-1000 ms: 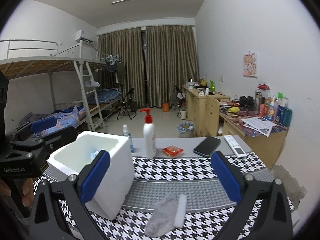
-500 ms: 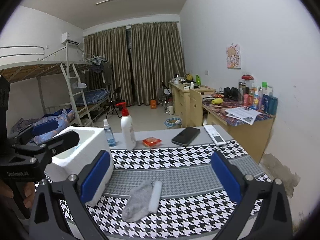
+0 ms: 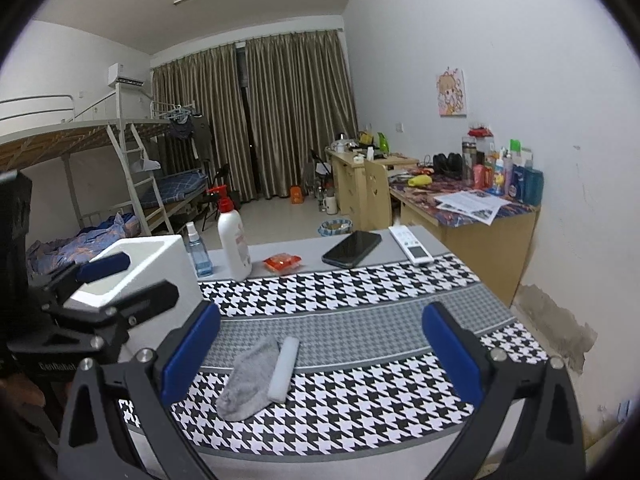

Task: Organize soft objects
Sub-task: 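Move both grippers back over the table toward the grey sock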

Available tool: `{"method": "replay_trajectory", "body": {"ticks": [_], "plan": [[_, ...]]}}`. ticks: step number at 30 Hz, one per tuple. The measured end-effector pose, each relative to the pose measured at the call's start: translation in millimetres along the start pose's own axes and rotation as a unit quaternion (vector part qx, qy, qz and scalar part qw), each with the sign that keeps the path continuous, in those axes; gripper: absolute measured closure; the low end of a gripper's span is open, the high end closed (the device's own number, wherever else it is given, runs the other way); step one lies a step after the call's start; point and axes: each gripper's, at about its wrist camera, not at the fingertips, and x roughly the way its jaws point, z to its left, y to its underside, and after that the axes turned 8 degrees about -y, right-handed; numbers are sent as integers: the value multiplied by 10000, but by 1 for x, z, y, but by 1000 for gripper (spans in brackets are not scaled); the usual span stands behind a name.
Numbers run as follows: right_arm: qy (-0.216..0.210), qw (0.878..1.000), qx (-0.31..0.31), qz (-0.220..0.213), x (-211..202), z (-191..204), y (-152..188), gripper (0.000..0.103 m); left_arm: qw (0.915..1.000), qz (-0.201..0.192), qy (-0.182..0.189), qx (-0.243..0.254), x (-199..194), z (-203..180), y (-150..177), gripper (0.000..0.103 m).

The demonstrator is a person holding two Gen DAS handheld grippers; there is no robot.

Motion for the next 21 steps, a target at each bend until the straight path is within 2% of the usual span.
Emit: {"method": "replay_trajectory", "body": {"ticks": [8, 13, 17, 21], "plan": [[73, 9997, 158, 149, 3, -13, 11, 1, 9997, 260, 2, 9, 26, -8, 6, 1], [105, 9993, 253, 240, 8, -21, 17, 1, 9994, 160, -189, 254, 31, -19, 8, 1], [100, 9992, 282, 268, 11, -24, 19, 1, 9992, 229, -32, 312, 39, -23, 7, 1], [102, 9989, 304, 336, 15, -27, 21, 1, 9990, 358, -97, 256, 52, -19, 10, 1]]}}
